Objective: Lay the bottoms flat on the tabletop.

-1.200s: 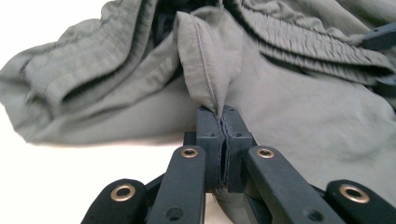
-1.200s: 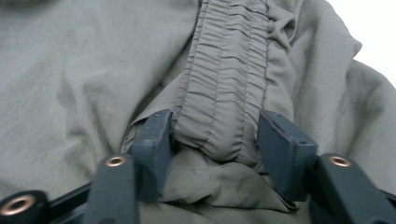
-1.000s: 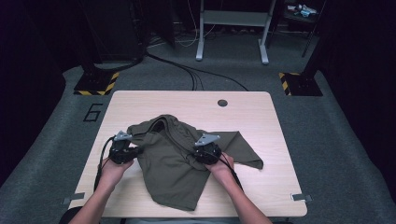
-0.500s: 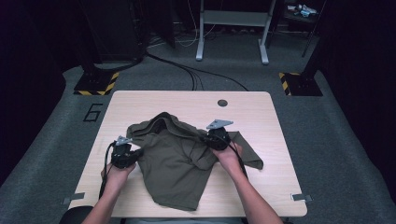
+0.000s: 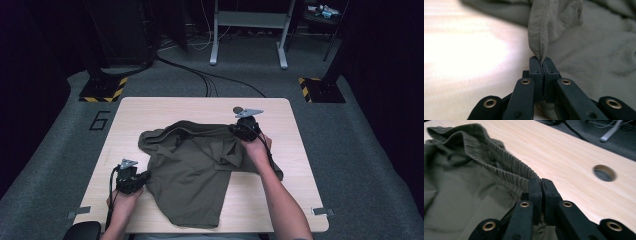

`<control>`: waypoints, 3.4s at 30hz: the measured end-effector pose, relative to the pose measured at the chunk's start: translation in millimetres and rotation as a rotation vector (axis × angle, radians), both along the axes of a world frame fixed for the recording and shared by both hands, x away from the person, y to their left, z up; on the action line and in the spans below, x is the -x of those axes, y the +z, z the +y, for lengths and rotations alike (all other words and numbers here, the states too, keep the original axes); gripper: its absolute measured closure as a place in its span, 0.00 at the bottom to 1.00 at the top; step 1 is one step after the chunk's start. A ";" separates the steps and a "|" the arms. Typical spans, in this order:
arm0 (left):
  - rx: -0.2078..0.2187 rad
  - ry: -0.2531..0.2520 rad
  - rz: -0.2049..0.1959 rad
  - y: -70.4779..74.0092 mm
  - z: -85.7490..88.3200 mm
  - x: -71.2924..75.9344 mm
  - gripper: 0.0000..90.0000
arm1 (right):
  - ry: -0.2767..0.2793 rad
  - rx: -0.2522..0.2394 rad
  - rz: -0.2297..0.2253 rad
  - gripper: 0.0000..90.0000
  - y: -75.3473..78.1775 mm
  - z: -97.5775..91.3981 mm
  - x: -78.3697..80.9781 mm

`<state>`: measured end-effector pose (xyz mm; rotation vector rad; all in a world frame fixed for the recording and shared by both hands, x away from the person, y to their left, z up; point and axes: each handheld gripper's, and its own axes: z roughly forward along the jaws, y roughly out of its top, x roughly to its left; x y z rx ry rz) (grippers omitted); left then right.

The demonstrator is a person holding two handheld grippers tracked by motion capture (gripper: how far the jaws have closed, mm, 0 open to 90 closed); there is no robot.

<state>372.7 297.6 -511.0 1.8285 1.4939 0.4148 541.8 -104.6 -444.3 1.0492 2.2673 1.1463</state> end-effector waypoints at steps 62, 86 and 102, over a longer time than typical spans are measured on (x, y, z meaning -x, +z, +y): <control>-0.077 -0.130 0.006 0.1 6.2 -97.7 0.59 | -0.095 -0.005 0.049 0.56 -36.2 -46.3 69.8; -0.116 -0.111 -0.015 8.6 50.7 -92.2 0.95 | -0.207 0.065 0.083 0.97 -25.2 -97.9 15.0; -0.006 -0.135 -0.061 11.7 51.3 -84.6 0.69 | -0.256 -0.020 0.073 0.70 -23.9 -97.8 12.4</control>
